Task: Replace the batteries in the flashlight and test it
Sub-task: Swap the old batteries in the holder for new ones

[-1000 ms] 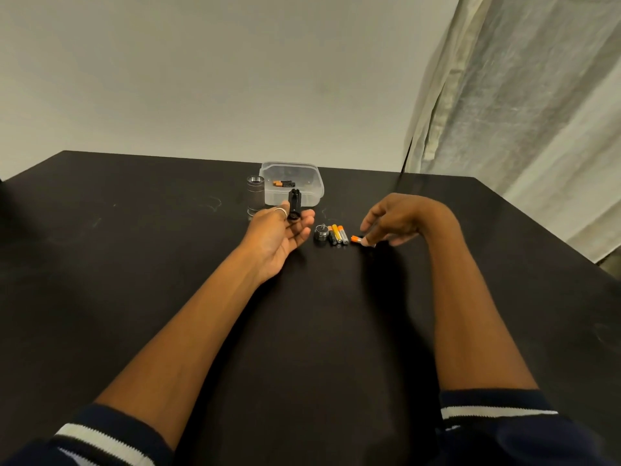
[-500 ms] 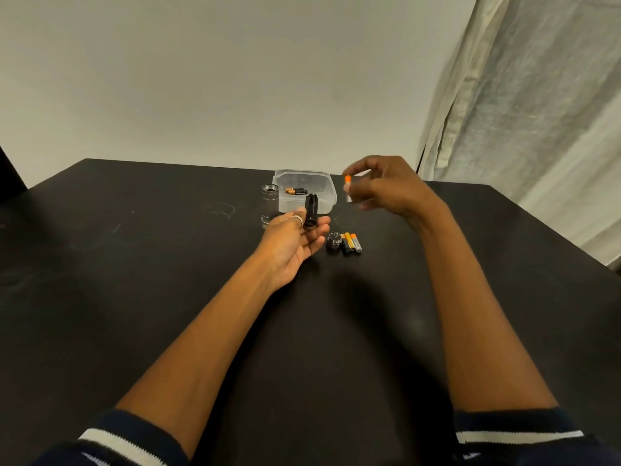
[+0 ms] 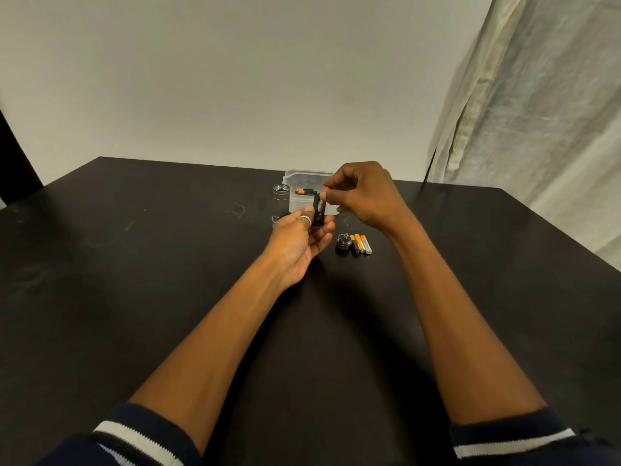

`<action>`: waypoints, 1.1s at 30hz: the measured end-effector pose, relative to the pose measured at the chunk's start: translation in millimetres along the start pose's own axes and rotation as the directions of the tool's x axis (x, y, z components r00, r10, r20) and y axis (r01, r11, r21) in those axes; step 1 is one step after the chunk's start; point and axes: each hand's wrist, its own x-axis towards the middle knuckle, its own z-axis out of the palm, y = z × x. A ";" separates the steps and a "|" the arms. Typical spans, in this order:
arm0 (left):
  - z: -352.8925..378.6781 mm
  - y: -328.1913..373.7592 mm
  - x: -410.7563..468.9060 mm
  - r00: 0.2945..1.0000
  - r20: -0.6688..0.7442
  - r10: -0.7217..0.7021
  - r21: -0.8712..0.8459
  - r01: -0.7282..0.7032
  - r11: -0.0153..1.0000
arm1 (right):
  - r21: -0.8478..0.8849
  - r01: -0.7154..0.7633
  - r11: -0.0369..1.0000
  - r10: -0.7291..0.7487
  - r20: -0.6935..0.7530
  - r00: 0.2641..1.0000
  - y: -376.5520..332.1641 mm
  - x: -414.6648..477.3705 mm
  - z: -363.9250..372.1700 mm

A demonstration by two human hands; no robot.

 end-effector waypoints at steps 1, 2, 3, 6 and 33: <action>-0.3 -0.1 0.1 1.000 0.005 0.006 -0.004 -0.006 1.000 | -0.024 0.003 1.000 -0.003 0.010 1.000 0.5 -0.1 1.4; -0.7 -0.3 0.1 1.000 0.012 0.012 -0.006 -0.012 1.000 | -0.053 0.006 0.999 -0.005 0.020 1.000 1.2 -0.6 2.9; -0.8 -0.4 0.2 1.000 0.018 0.017 -0.007 -0.016 1.000 | -0.072 0.006 0.997 -0.004 0.028 1.000 2.2 -1.2 4.3; -0.8 -1.1 0.3 0.999 0.026 0.024 -0.015 -0.023 1.000 | -0.028 -0.015 0.999 0.016 0.034 0.999 6.4 -3.2 5.8; 2.6 1.8 -6.2 1.000 0.031 0.005 -0.009 -0.005 1.000 | 0.085 -0.172 0.981 0.175 -0.026 0.984 8.8 4.8 10.8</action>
